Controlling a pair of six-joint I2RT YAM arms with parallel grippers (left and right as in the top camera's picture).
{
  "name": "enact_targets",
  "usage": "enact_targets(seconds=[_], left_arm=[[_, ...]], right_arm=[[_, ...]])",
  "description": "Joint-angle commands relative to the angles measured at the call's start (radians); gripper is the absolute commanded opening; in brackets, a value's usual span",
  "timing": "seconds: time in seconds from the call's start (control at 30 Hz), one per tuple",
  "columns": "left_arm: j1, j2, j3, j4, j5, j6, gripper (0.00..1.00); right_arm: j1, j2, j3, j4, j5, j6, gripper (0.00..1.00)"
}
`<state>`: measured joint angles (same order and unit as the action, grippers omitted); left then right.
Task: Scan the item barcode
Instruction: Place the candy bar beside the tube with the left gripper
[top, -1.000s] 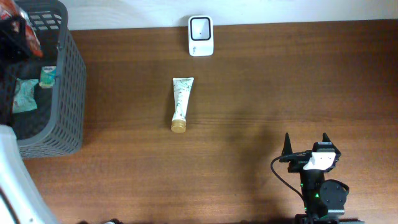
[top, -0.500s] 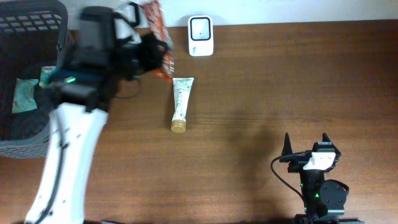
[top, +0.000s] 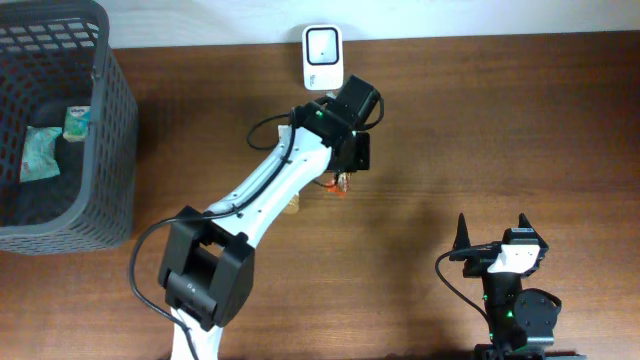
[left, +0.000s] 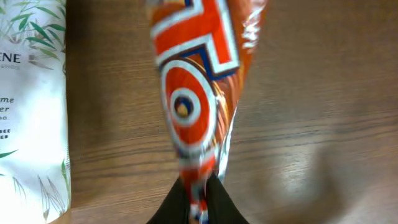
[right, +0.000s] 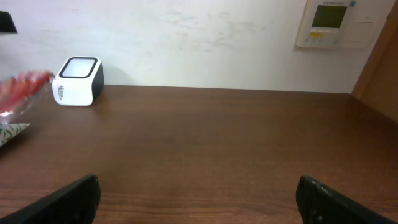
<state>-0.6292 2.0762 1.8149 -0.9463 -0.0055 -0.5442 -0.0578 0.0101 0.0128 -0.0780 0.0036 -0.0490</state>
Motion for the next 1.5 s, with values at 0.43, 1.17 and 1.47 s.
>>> enact_targets(seconds=[0.43, 1.17, 1.47], left_arm=[[0.032, 0.022, 0.067, -0.083, -0.16, 0.045, 0.37], [0.727, 0.022, 1.018, -0.319, -0.597, 0.183, 0.99], [1.009, 0.061, 0.807, -0.164, -0.39, 0.425, 0.99]], right_arm=[[0.005, -0.006, -0.007, -0.004, 0.008, 0.001, 0.99], [0.005, -0.006, -0.007, -0.004, 0.008, 0.001, 0.98], [0.005, -0.006, -0.007, -0.004, 0.008, 0.001, 0.99]])
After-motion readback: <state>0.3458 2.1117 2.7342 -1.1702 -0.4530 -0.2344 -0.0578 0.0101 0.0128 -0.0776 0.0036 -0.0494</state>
